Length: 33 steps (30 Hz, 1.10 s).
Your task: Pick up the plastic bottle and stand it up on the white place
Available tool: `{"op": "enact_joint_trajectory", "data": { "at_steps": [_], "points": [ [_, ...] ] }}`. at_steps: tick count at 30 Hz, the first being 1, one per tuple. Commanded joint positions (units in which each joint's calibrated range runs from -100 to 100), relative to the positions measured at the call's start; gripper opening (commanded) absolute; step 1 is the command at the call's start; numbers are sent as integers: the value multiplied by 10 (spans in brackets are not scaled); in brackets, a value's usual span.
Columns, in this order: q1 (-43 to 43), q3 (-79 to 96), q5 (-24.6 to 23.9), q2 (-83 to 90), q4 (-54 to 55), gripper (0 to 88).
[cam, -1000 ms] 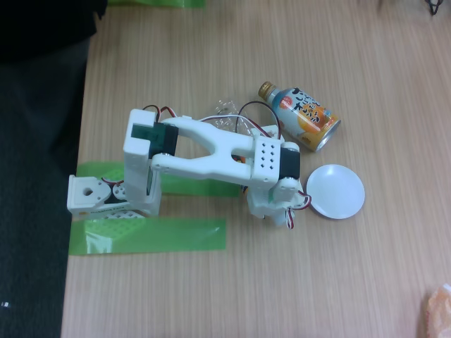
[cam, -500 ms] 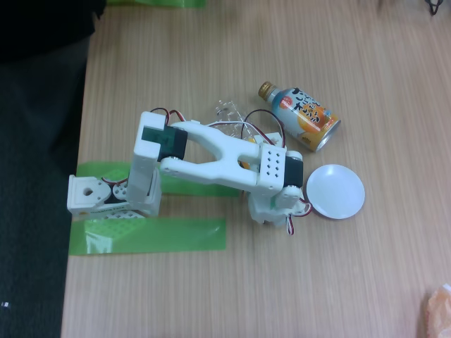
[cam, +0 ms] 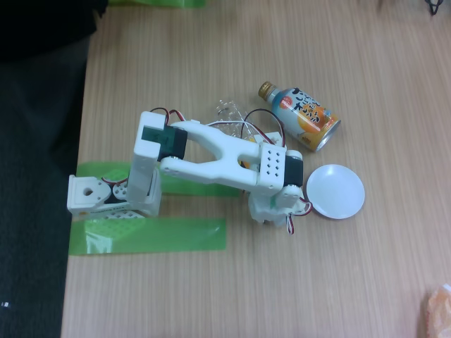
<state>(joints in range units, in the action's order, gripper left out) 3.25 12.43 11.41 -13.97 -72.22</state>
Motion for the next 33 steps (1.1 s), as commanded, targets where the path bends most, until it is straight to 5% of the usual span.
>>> {"op": "enact_joint_trajectory", "data": {
  "at_steps": [1, 33],
  "points": [
    [2, -24, 2, 7, -4, 254],
    [19, -56, 15, -1, -7, 254]
  ]
}}
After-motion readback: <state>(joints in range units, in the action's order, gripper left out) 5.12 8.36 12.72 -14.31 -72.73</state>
